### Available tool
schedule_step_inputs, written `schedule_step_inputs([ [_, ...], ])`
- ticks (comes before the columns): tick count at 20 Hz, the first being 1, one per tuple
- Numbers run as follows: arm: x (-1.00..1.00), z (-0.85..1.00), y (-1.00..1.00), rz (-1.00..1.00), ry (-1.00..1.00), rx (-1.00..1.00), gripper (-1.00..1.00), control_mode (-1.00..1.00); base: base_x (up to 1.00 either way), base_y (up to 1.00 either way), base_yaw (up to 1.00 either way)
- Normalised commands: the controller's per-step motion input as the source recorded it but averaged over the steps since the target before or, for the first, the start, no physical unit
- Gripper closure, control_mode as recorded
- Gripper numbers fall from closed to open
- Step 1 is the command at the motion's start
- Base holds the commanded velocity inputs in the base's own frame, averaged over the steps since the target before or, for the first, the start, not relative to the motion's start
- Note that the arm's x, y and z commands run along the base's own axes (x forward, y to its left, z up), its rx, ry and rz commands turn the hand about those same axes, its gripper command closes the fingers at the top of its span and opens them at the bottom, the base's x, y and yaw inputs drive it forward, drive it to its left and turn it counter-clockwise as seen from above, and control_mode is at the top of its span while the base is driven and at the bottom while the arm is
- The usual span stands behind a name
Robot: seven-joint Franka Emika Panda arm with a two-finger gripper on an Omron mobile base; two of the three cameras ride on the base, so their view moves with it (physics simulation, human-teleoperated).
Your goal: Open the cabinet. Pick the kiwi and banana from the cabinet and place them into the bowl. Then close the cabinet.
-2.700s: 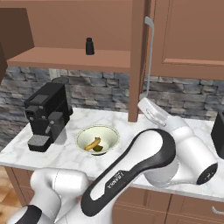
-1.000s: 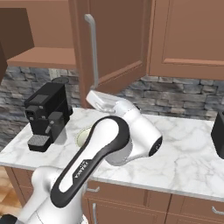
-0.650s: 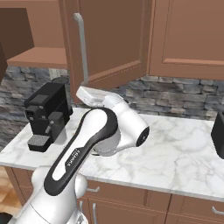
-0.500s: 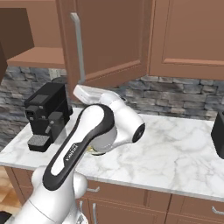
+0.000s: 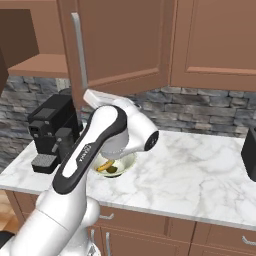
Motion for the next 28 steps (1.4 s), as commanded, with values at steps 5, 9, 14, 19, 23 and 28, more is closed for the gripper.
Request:
schedule_step_inputs([
  [5, 0.61, 0.0, 0.0, 0.0, 0.0, 0.0, -1.0, -1.0, 0.0, 0.0, 0.0],
  [9, 0.61, 0.06, 0.0, 0.0, 0.0, 0.0, -1.0, -1.0, 0.0, 0.0, 0.0],
  [14, 0.5, 0.2, 0.0, 0.0, 0.04, 0.0, -1.0, -1.0, 0.0, 0.0, 0.0],
  [19, 0.51, 0.18, 0.0, 0.0, 0.08, 0.0, -1.0, -1.0, 0.0, 0.0, 0.0],
  [23, 0.48, 0.08, 0.0, 0.0, 0.07, 0.0, -1.0, -1.0, 0.0, 0.0, 0.0],
  [28, 0.46, 0.0, 0.0, 0.0, 0.03, 0.0, -1.0, -1.0, 0.0, 0.0, 0.0],
])
